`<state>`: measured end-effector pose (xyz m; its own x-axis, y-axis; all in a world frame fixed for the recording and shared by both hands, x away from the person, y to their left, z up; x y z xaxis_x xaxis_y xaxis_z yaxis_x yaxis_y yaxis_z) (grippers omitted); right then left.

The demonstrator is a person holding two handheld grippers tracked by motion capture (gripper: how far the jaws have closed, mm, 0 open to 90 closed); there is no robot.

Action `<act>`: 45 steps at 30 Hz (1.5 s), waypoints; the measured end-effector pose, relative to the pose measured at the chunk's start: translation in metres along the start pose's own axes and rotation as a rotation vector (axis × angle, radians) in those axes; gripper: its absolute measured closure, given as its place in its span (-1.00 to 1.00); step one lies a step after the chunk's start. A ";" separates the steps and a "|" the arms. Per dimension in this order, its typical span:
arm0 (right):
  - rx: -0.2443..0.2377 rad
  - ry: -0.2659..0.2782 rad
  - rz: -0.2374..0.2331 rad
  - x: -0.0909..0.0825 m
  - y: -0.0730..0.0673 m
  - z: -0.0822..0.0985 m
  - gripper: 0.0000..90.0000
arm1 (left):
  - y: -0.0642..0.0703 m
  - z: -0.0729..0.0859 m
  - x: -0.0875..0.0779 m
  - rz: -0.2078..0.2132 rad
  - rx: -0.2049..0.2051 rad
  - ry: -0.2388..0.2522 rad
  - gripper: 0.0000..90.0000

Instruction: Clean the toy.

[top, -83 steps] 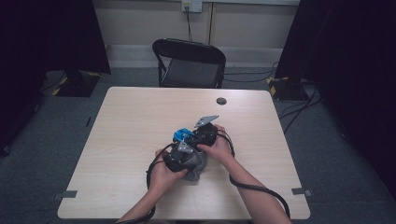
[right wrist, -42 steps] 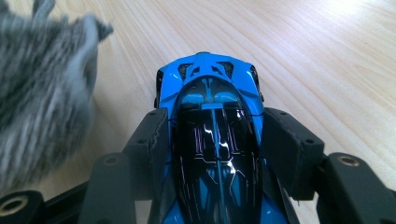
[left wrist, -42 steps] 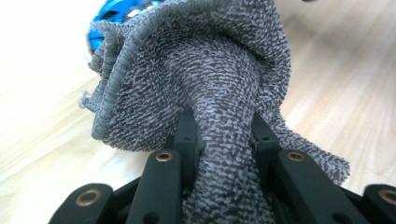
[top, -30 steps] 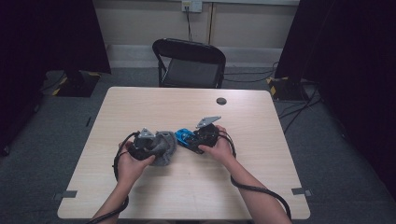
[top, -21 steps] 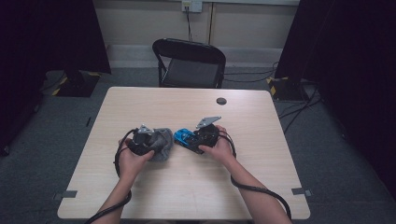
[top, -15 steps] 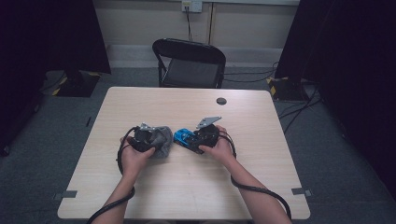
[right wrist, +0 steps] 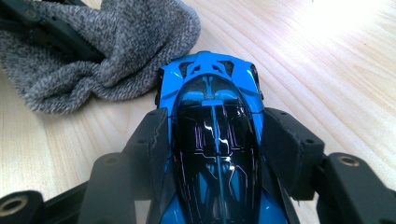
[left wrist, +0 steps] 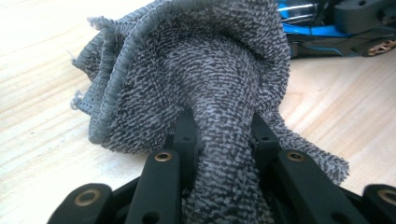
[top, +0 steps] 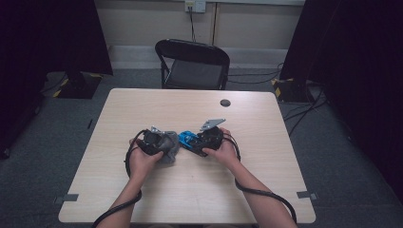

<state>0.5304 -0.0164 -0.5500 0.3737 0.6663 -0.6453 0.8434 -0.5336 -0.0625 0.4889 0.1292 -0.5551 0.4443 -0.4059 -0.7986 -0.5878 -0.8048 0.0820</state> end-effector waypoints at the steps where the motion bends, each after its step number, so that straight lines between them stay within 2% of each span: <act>1: 0.000 0.000 0.000 0.000 0.000 0.000 -0.05 | 0.001 0.000 0.000 0.005 0.003 0.000 0.57; 9: -0.004 -0.005 0.002 0.000 0.000 0.000 -0.05 | 0.010 0.002 -0.001 0.020 0.021 -0.009 0.58; 15: -0.005 -0.009 0.003 0.000 0.000 0.000 -0.05 | 0.023 0.003 -0.001 0.056 0.040 -0.013 0.58; 19: -0.005 -0.010 0.002 0.000 0.000 -0.001 -0.05 | 0.030 0.004 0.000 0.062 0.063 -0.017 0.58; 24: -0.006 -0.007 0.002 0.000 0.000 0.000 -0.05 | 0.045 0.004 0.001 0.090 0.097 -0.019 0.58; 26: -0.004 -0.004 0.002 0.000 0.000 0.000 -0.06 | 0.051 0.004 0.002 0.111 0.098 -0.015 0.58; 34: -0.003 -0.005 -0.001 0.000 0.000 0.000 -0.06 | 0.068 0.002 0.004 0.131 0.133 -0.021 0.58; 39: -0.004 -0.005 -0.001 0.000 0.000 0.000 -0.05 | 0.073 0.002 0.005 0.135 0.144 -0.020 0.58; 45: -0.002 -0.006 -0.003 0.000 0.000 0.000 -0.06 | 0.082 0.003 0.006 0.162 0.155 -0.019 0.58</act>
Point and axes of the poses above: each handheld gripper's, and its own axes: x roughly forward along the jaws, z roughly out of its underside, y roughly to its right, the point moved 10 cm from there along x, roughly forward along the jaws, and after that the axes turned 2 degrees about x, right-handed, at the moved point
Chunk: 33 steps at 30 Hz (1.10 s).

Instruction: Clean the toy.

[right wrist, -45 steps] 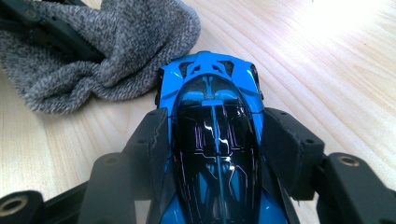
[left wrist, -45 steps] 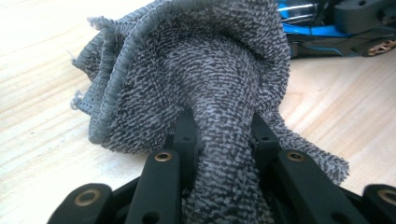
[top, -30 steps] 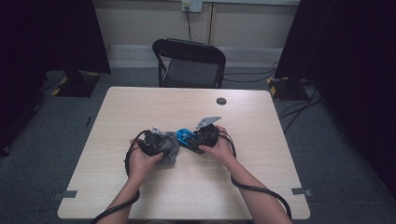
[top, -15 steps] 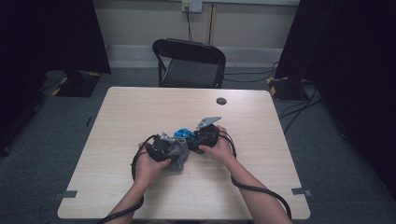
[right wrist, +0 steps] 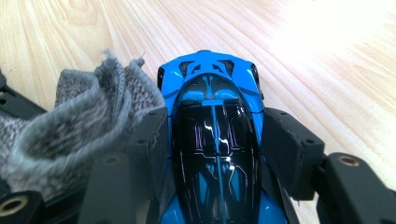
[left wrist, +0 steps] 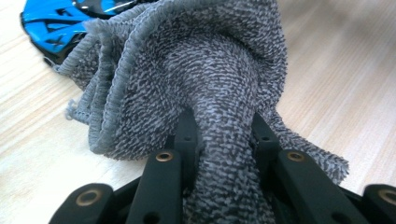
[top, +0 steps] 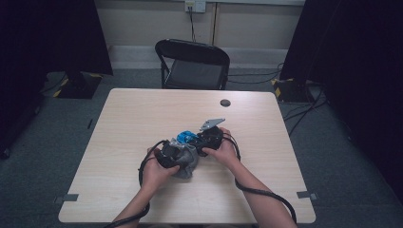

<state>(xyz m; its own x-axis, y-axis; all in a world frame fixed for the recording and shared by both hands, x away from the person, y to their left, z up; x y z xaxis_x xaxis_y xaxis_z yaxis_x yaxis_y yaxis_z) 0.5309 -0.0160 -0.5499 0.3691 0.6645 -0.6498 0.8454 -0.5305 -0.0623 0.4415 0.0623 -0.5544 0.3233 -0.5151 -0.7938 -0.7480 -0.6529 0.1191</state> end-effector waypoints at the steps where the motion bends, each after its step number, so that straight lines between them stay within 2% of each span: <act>1: 0.001 -0.001 -0.001 0.000 0.000 0.000 -0.06 | 0.003 0.000 0.001 0.008 0.005 -0.001 0.58; 9: 0.000 -0.004 0.000 0.000 0.000 0.000 -0.06 | 0.012 -0.002 0.003 0.013 0.030 -0.008 0.58; 16: 0.001 -0.003 0.001 0.000 0.000 0.000 -0.06 | 0.028 -0.007 0.009 0.045 0.067 -0.012 0.58; 17: 0.001 -0.003 0.001 0.000 0.000 0.000 -0.06 | 0.030 -0.008 0.010 0.059 0.065 -0.011 0.58; 28: 0.001 -0.001 -0.001 0.000 0.000 0.000 -0.06 | 0.038 -0.012 0.014 0.067 0.072 -0.002 0.58; 33: 0.000 0.001 -0.002 0.000 0.000 0.000 -0.05 | 0.045 -0.013 0.016 0.084 0.090 -0.002 0.58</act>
Point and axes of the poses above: each handheld gripper's, and its own axes: x roughly forward along the jaws, z roughly out of its underside, y roughly to its right, the point moved 10 cm from there along x, roughly forward along the jaws, and after that the axes turned 2 degrees about x, right-handed, at the moved point
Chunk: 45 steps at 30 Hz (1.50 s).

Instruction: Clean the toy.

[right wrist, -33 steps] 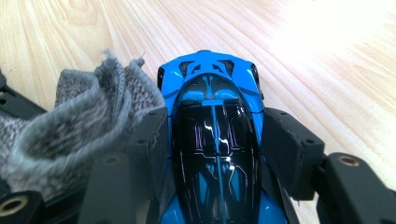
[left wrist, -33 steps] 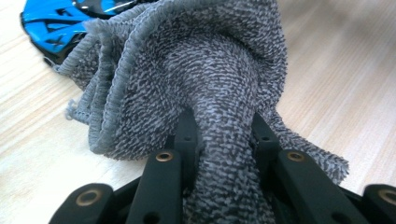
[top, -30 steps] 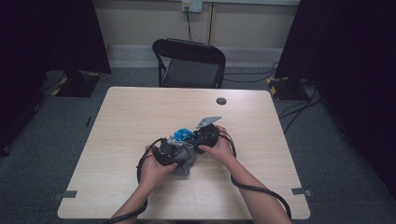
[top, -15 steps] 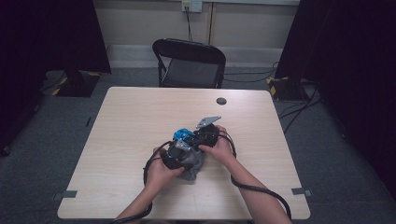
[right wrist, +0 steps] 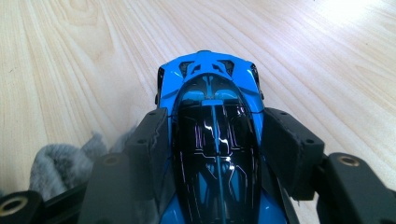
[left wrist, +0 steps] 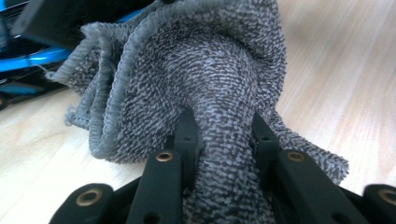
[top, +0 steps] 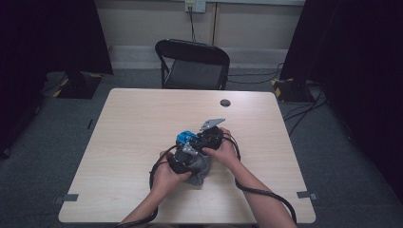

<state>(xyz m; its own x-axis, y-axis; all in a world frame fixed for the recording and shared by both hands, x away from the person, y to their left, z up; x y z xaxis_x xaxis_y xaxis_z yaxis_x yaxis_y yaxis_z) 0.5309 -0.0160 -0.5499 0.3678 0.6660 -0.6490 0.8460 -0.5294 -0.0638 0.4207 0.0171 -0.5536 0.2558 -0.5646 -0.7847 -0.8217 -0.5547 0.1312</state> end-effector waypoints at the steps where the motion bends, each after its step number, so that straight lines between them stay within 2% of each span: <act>1: -0.001 0.000 0.001 0.000 0.000 0.000 -0.06 | 0.001 -0.001 0.000 0.001 0.013 -0.003 0.58; 6: -0.001 -0.001 0.001 0.000 0.000 0.000 -0.05 | 0.008 -0.003 0.003 0.013 0.040 -0.018 0.58; 7: 0.000 0.000 0.000 0.000 0.000 0.000 -0.05 | 0.010 -0.004 0.003 0.017 0.031 -0.013 0.58; 9: 0.000 -0.001 -0.001 0.000 0.000 0.000 -0.05 | 0.012 -0.004 0.004 0.026 0.046 -0.013 0.58; 10: 0.000 -0.001 -0.001 0.000 0.000 0.000 -0.06 | 0.016 -0.005 0.004 0.045 0.039 -0.009 0.58; 13: 0.000 0.000 -0.001 0.000 0.000 0.000 -0.05 | 0.021 -0.006 0.006 0.051 0.058 -0.011 0.58; 19: -0.001 0.001 -0.001 0.000 0.000 0.000 -0.05 | 0.032 -0.012 0.007 0.084 0.069 0.001 0.58; 20: -0.001 0.001 -0.001 0.000 0.000 0.000 -0.05 | 0.033 -0.012 0.006 0.088 0.083 0.000 0.58; 22: -0.001 0.001 -0.003 0.000 0.000 0.000 -0.05 | 0.037 -0.013 0.004 0.100 0.079 0.011 0.58; 27: 0.006 0.003 -0.007 0.000 0.001 0.001 -0.06 | 0.038 -0.010 -0.005 0.090 0.096 0.014 0.58; 31: 0.007 0.006 -0.007 0.000 0.000 0.001 -0.06 | 0.029 -0.001 -0.017 0.062 0.093 0.012 0.58; 33: 0.006 0.004 -0.007 0.000 0.000 0.001 -0.06 | 0.022 0.003 -0.023 0.046 0.062 0.026 0.58; 37: 0.005 0.001 -0.005 0.000 0.000 0.001 -0.06 | 0.004 0.013 -0.036 -0.002 0.031 0.024 0.58; 39: 0.004 -0.003 -0.005 0.000 0.000 0.001 -0.06 | -0.004 0.016 -0.043 -0.010 0.014 0.032 0.58; 42: 0.003 -0.004 -0.004 0.000 0.000 0.000 -0.06 | -0.017 0.018 -0.051 -0.034 -0.022 0.057 0.58; 45: -0.001 -0.005 -0.005 0.000 0.000 0.001 -0.06 | -0.029 0.019 -0.056 -0.062 -0.040 0.070 0.58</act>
Point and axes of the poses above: each handheld gripper's, and its own axes: x roughly forward along the jaws, z roughly out of its underside, y roughly to its right, the point moved 10 cm from there along x, roughly forward along the jaws, and after that the axes turned 2 degrees about x, right-handed, at the moved point
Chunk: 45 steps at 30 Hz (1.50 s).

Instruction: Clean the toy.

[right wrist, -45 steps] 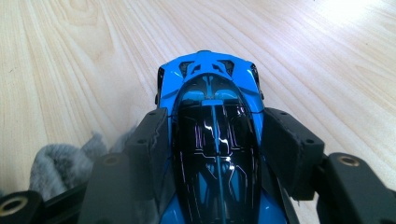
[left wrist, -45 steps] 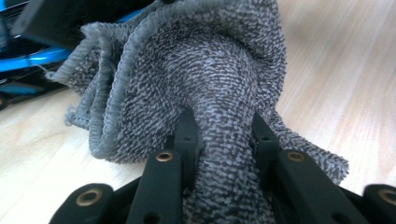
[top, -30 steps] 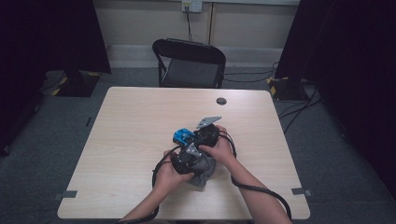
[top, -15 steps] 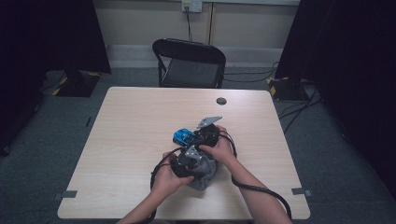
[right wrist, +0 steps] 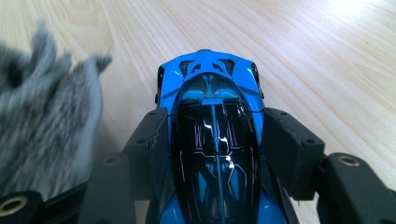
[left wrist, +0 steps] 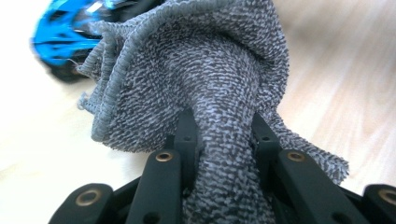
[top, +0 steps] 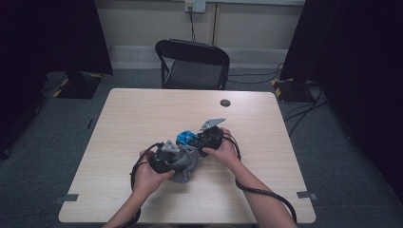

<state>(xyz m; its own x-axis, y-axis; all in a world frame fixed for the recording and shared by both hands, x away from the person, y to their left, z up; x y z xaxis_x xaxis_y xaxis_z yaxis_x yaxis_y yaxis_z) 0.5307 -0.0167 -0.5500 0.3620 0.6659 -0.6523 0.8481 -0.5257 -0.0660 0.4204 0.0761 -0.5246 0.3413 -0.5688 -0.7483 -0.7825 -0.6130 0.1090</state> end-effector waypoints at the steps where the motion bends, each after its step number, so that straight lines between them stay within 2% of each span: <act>1: -0.001 0.001 0.000 0.000 0.000 0.000 -0.06 | -0.004 0.001 -0.002 -0.009 -0.008 0.001 0.58; 5: -0.002 0.004 0.001 0.000 0.000 0.000 -0.06 | -0.024 0.006 -0.006 -0.044 -0.045 -0.005 0.58; 8: -0.001 0.005 0.001 0.000 0.000 0.000 -0.06 | -0.041 0.010 -0.009 -0.075 -0.086 0.000 0.58; 14: -0.002 0.004 0.000 0.000 0.000 0.000 -0.06 | -0.071 0.015 -0.013 -0.135 -0.144 0.016 0.58; 18: -0.003 0.005 0.000 0.000 0.000 0.001 -0.06 | -0.090 0.022 -0.008 -0.185 -0.192 -0.006 0.58; 21: -0.003 0.007 0.001 0.000 0.000 0.001 -0.06 | -0.098 0.024 -0.004 -0.198 -0.215 -0.006 0.58; 25: -0.003 0.010 0.001 -0.001 0.000 0.001 -0.06 | -0.100 0.022 0.005 -0.210 -0.222 -0.015 0.57; 27: -0.004 0.009 0.002 -0.001 0.000 0.001 -0.06 | -0.099 0.020 0.009 -0.210 -0.211 -0.016 0.57; 35: -0.005 0.008 0.003 -0.001 0.000 0.001 -0.06 | -0.084 0.015 0.016 -0.188 -0.177 -0.045 0.57; 45: -0.006 0.008 0.004 0.000 0.000 0.001 -0.06 | -0.064 0.009 0.024 -0.148 -0.147 -0.048 0.57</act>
<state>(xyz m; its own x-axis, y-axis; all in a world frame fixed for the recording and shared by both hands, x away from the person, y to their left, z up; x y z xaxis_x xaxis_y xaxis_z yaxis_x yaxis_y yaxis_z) 0.5300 -0.0173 -0.5502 0.3684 0.6681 -0.6465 0.8490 -0.5251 -0.0589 0.4734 0.1068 -0.5555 0.4186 -0.4422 -0.7933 -0.6402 -0.7632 0.0876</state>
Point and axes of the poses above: each handheld gripper's, and its own axes: x roughly forward along the jaws, z roughly out of its underside, y roughly to its right, the point moved 10 cm from there along x, roughly forward along the jaws, and after that the axes turned 2 degrees about x, right-handed, at the moved point
